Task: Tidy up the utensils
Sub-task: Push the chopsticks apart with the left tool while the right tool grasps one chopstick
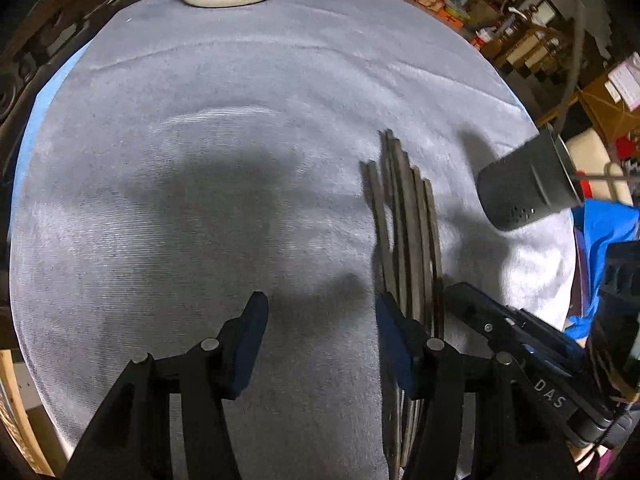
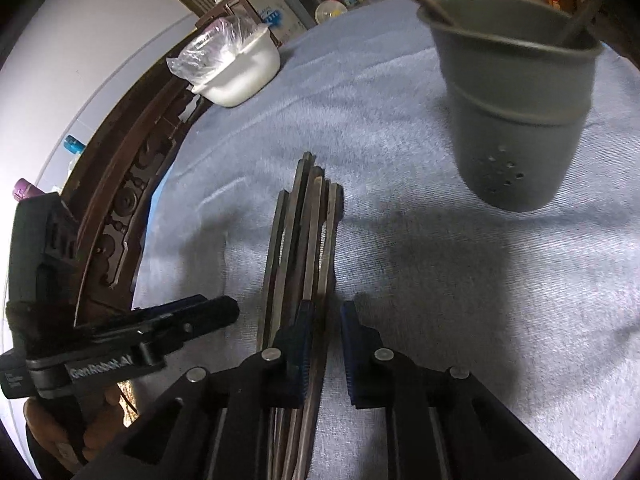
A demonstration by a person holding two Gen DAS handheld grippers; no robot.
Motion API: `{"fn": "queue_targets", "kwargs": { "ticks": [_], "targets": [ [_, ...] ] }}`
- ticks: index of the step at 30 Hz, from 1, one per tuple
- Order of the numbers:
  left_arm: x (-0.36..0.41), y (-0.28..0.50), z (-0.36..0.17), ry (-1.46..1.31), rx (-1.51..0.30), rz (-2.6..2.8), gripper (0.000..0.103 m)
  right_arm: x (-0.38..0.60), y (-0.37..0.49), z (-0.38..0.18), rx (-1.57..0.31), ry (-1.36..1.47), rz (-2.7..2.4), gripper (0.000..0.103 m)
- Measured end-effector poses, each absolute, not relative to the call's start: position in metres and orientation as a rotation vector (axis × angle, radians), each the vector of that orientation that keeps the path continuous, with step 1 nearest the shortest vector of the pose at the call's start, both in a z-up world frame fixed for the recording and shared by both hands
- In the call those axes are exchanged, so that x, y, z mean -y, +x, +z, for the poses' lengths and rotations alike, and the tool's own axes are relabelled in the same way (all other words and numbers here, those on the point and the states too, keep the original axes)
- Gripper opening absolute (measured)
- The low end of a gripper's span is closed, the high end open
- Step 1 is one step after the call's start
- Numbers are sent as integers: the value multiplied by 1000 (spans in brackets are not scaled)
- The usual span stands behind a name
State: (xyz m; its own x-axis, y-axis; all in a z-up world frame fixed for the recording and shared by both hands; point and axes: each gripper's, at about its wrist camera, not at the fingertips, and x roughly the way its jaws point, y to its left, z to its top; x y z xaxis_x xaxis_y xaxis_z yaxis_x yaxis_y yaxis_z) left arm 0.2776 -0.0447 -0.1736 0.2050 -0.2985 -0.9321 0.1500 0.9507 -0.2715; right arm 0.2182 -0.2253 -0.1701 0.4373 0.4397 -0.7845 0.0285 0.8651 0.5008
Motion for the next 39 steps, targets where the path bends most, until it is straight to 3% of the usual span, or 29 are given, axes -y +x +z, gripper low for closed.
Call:
{"fn": "queue_targets", "kwargs": {
  "ticks": [10,18,27,39],
  "targets": [
    [36,276,-167,-175,-1325,-339,58,219,220,-170,-1114,397,185,16],
    [76,277,-172,-66,-1324,-348,58,261,192,-137,-997,442,98,16],
    [94,274,-184,41,-1291,-321,63,266,187,-148,-1021,508,97,16],
    [34,284,-182,-39,-1336,-344,62,230,189,-144,-1045,468,252,17]
  ]
}}
